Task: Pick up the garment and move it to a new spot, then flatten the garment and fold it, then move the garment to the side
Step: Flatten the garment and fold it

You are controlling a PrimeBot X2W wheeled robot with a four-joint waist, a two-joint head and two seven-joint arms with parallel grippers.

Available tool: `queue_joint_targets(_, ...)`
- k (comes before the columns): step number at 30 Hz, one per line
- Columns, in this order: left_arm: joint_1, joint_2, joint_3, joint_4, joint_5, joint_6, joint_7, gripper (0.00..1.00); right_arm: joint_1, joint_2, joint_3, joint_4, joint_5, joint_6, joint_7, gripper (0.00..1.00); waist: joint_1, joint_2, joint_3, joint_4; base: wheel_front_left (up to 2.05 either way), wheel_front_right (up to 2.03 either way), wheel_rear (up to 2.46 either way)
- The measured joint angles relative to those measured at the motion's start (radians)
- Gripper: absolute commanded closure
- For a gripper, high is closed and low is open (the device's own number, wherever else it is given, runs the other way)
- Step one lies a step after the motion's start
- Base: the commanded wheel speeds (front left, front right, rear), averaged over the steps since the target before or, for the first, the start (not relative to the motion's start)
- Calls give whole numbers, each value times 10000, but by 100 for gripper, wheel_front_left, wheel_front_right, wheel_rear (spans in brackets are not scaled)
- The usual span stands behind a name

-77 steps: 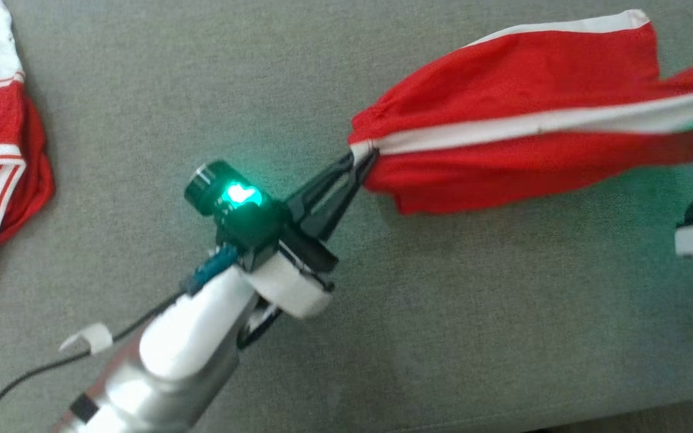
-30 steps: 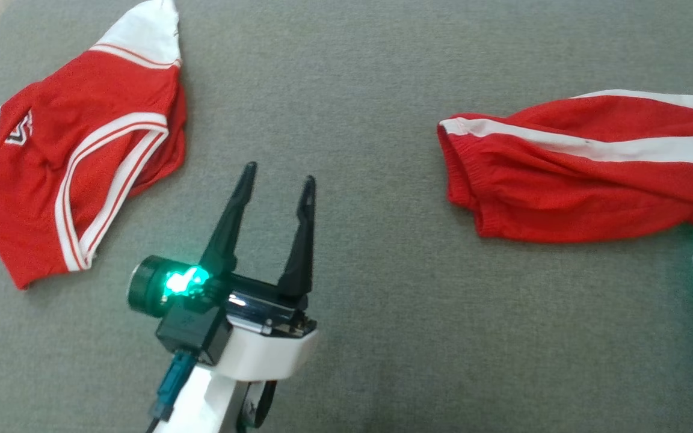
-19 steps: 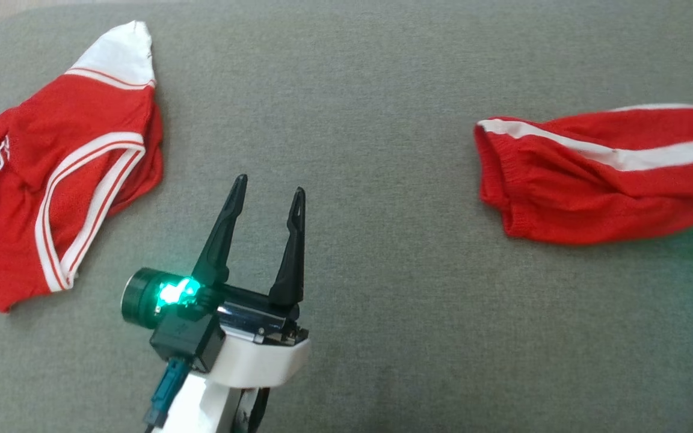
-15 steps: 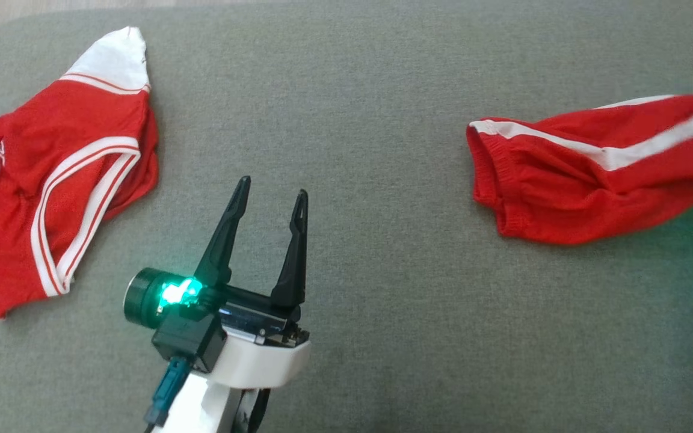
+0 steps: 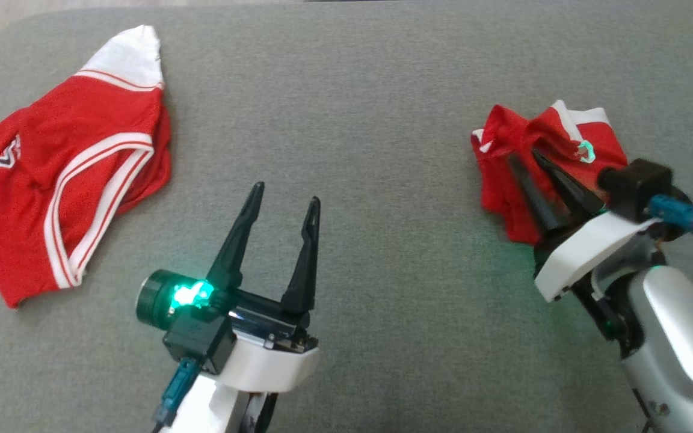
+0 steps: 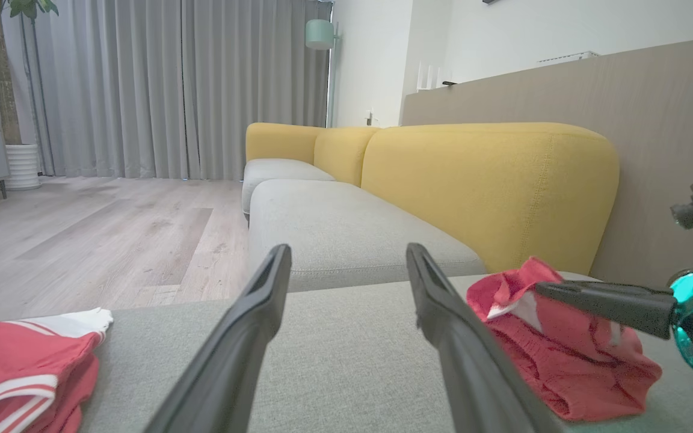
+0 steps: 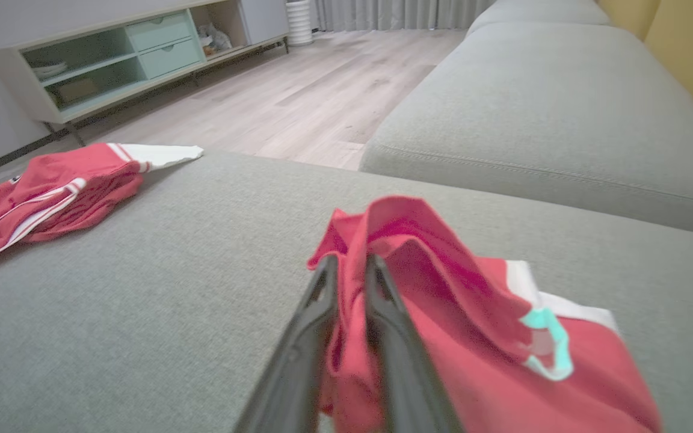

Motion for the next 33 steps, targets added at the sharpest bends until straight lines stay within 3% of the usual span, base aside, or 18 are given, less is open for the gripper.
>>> queue_joint_targets(5, 1, -2, -88, 36, -182, -19, 0, 0, 212, -23, 105, -127, 282, 0, -587, 0, 0, 0, -87, 245, 0, 0, 0)
queue_joint_targets(11, 112, -2, -71, -88, -307, 71, 0, 0, 2085, -88, -1841, -892, 90, 0, -978, 1, -1, 0, -208, 400, 0, 0, 0)
queue_joint_targets(12, 167, -2, -69, -100, -332, 73, 0, 0, 2298, -88, -2127, -928, 29, 0, -966, 65, -1, 0, -209, 402, 0, 0, 0)
queue_joint_targets(13, 221, -2, -73, -100, -334, 75, 0, 0, 2426, -105, -2349, -928, -48, 0, -949, 100, -1, 0, -211, 413, 0, 0, 0)
queue_joint_targets(20, 267, -2, -163, -96, -349, 63, 0, 0, 1680, -531, -3074, 456, 4, 0, -267, 100, -1, 0, -216, 610, 0, 0, 0)
queue_joint_targets(28, 204, -2, -420, -94, -602, 81, 0, 0, 160, -1271, -1430, 2479, 1106, 0, 370, 100, 0, 0, -63, 1105, 0, 0, 0)
queue_joint_targets(33, 189, -2, -554, -94, -604, 155, 0, 0, -998, -1337, -773, 2909, 1394, 0, -660, 100, 1, 0, 126, 1303, 0, 0, 0)
